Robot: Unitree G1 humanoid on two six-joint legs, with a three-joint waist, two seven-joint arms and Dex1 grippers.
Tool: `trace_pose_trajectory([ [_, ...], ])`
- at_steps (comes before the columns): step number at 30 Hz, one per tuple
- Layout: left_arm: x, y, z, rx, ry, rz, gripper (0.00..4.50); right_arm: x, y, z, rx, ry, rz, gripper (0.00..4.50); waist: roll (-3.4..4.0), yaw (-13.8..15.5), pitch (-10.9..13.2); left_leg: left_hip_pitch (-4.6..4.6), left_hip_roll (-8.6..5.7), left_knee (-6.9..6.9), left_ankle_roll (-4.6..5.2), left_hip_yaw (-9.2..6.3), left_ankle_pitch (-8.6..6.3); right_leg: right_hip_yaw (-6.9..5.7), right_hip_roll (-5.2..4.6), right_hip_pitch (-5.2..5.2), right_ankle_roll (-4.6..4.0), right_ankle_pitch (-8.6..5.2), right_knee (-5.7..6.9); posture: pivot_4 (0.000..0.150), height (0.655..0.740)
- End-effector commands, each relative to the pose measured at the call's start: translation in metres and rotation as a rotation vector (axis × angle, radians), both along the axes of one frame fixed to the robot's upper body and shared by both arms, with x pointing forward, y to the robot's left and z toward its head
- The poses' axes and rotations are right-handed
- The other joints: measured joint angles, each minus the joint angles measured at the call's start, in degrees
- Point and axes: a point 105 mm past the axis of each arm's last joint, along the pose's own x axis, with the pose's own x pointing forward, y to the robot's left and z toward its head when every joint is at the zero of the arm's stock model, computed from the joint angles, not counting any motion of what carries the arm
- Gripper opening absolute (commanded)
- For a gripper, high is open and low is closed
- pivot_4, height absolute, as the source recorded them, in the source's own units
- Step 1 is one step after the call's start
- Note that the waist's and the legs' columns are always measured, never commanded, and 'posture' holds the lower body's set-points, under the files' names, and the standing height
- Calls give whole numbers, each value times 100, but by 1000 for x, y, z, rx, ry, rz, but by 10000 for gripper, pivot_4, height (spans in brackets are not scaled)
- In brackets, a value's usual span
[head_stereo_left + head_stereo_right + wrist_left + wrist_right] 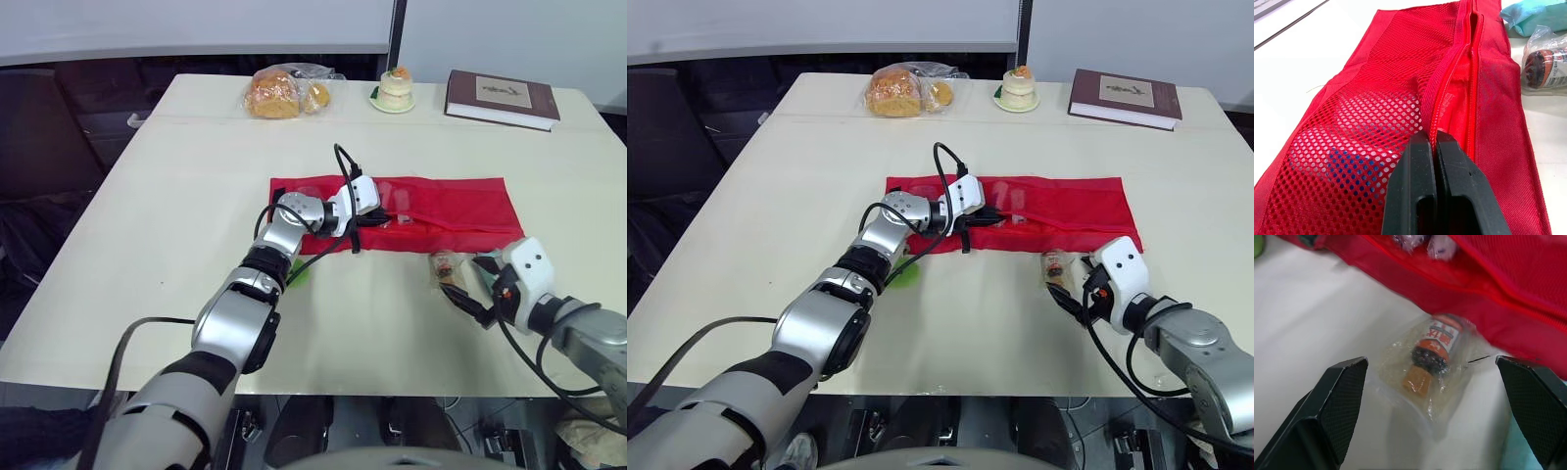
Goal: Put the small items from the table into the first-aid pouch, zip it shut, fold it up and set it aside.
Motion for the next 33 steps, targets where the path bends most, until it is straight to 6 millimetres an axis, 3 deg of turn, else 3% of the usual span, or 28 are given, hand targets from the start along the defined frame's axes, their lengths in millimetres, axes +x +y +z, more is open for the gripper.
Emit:
trace_pose_trajectory([
  [1,-1,-7,15,-19,-61,-25,0,2,1,-3,-17,2,-30,44756,0,-2,0,0,0,0,0,1,0,0,0,0,0,0,0,1500,7289],
  [3,-1,-7,15,-19,-61,-25,0,2,3,-6,-14,15,-34,44756,0,-2,0,0,-1,0,0,1,0,0,0,0,0,0,1,1500,7289],
  [4,-1,-8,15,-20,-61,-25,0,2,4,-7,-14,16,-35,39726,0,-3,0,0,-1,0,0,0,0,0,1,0,0,0,1,1500,7289],
  [5,0,-8,15,-20,-61,-24,0,3,4,-7,-12,14,-41,37677,0,-3,0,0,-1,0,0,1,0,0,1,0,0,0,2,1500,7289],
  [7,-1,-8,15,-21,-61,-25,0,5,3,-8,-9,13,-54,28455,0,-4,0,0,-1,0,0,0,0,0,1,0,0,0,2,1500,7289],
  [9,-1,-9,15,-22,-61,-26,0,6,2,-9,-16,18,-59,15801,0,-4,0,1,-1,0,0,1,0,0,1,0,0,0,2,1500,7289],
  [10,-1,-9,15,-23,-61,-27,0,6,2,-10,-19,22,-61,14945,0,-4,0,1,-1,0,0,1,0,0,1,0,0,0,2,1500,7289],
  [12,-1,-9,14,-23,-62,-27,0,6,2,-11,-26,31,-57,6687,0,-7,-1,1,-2,0,0,0,0,-1,1,0,0,0,2,1500,7289],
  [13,-1,-9,15,-23,-62,-27,0,6,2,-11,-29,31,-56,515,0,-8,-1,3,-1,0,0,0,0,0,2,1,0,0,2,1500,7289],
  [19,0,-9,15,-23,-64,-23,0,12,-2,-2,-22,11,-72,515,0,-10,-2,4,-2,0,0,0,0,0,2,2,0,0,3,1500,7289],
  [27,-1,-10,15,-31,-65,-21,0,29,19,24,189,-21,-95,515,1,-11,-1,3,0,0,0,-2,0,0,3,-1,0,0,8,1500,7289],
  [33,-2,-13,15,-39,-64,-29,0,41,21,26,246,-5,-134,515,1,-14,-1,-1,-5,0,1,-3,0,-3,-1,0,0,0,4,1500,7289],
])
